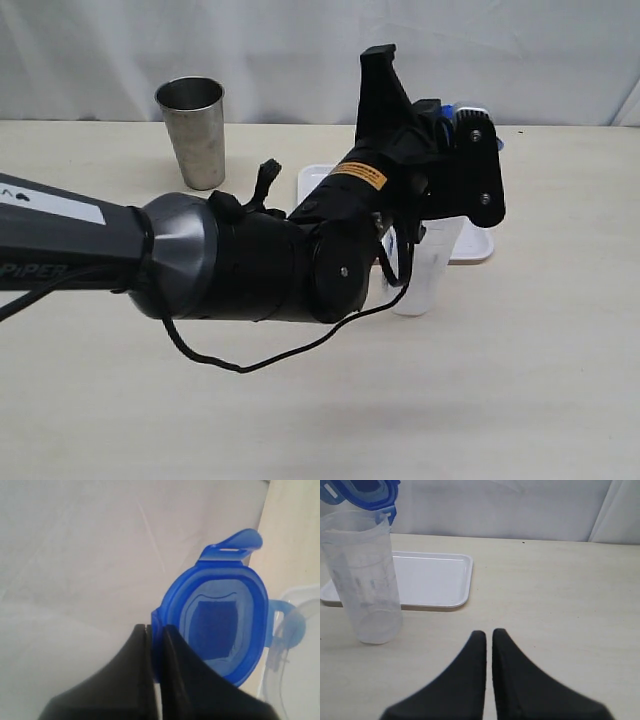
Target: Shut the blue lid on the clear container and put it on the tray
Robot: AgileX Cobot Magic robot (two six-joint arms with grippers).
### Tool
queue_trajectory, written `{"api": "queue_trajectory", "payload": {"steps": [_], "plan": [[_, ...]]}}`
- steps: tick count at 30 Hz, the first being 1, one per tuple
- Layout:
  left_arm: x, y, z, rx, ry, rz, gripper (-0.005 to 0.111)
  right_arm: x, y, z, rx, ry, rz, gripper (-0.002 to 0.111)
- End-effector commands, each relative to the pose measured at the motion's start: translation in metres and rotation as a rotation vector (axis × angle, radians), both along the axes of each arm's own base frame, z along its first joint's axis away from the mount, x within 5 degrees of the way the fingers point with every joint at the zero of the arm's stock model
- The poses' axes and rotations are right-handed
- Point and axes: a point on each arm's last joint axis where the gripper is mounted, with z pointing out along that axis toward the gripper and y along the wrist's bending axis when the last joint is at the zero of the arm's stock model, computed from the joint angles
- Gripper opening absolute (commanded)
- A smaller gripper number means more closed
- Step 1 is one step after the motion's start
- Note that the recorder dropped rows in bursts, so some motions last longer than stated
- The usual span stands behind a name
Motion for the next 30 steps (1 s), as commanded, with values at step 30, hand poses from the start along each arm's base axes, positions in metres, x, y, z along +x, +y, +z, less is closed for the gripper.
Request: {"api": "queue_trajectory", "payload": {"steps": [30], "plan": [[-0.013,-0.005,0.003,0.065,-0.084,0.044,0.0,0.0,0.0,-0.001,-0.007,-0.005,-0.003,0.005]]}}
